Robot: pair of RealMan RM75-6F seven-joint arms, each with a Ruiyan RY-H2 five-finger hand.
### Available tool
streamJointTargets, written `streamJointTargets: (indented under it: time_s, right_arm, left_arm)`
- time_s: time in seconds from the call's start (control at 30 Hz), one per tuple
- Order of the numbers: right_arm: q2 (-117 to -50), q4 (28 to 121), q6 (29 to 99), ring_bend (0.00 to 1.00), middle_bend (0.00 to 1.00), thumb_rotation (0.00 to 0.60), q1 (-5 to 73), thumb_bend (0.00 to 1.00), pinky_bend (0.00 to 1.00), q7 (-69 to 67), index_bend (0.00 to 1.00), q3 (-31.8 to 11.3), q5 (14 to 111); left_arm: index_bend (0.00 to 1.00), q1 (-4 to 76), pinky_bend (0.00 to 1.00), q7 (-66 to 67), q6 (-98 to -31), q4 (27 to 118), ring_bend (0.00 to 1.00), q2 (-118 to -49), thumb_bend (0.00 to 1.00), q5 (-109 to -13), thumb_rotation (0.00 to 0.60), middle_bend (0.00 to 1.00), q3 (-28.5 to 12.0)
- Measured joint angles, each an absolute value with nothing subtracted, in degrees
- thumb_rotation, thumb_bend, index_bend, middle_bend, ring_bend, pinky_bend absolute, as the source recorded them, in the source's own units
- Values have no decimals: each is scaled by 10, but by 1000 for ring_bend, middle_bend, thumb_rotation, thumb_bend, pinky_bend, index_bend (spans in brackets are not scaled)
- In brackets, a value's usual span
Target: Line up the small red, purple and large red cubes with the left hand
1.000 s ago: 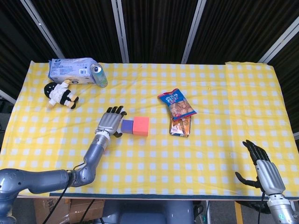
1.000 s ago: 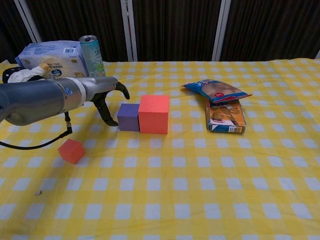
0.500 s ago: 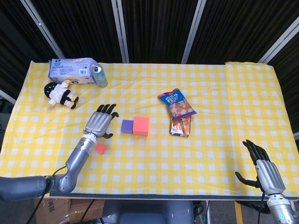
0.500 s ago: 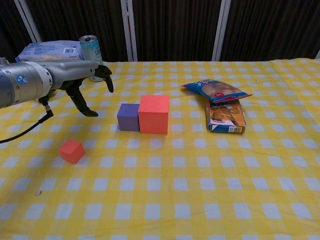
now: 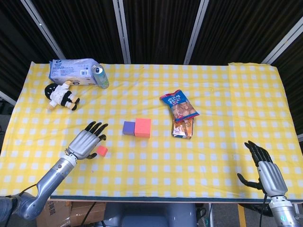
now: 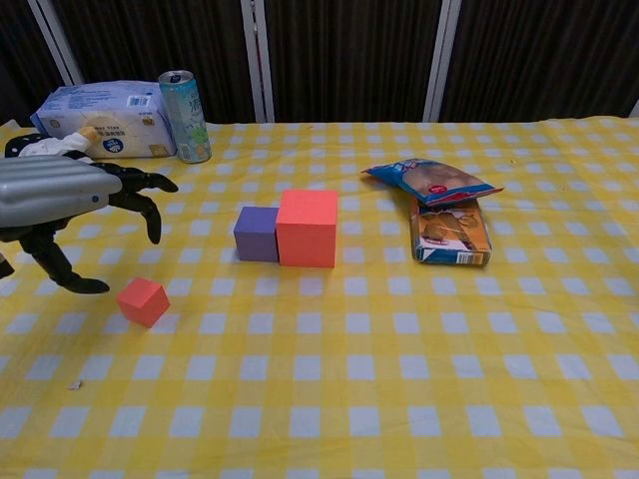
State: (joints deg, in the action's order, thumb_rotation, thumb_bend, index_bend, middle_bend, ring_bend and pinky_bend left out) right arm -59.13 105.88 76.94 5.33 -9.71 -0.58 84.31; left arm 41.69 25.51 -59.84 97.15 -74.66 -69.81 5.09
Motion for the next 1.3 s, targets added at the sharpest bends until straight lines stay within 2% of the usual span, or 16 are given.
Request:
streamJointTargets:
  time_s: [0.27,0.67,0.97,1.13,1.3]
  right_arm:
    - [-591,1059,768,0,0,600,54,345,0,-99,0,-7,841]
    - [-590,1060,767,0,0,600,54,345,0,-100,0,-6,841]
    - [-589,1060,768,0,0,600,54,345,0,-100,0,-5,843]
    - [-589,1061,769,0,0,600,53,344,0,-100,0,-5,844]
    - [-589,1060,770,0,0,600,53,344,0,-102,0,-4,844]
  left_arm:
    - [322,398,0,243,-588,948,0,-750,251,-713,600,0,63]
    - [321,393,0,251,-564,896,0,-795,253,-691,600,0,39]
    - [349,392,0,260,-544,870,0,-825,333,-667,600,0,26]
    - [427,391,0,258,-537,864,0,-841,399,-659,600,0,19]
    - [447,388,0,258,-539,864,0,-844,408,-662,600,0,18]
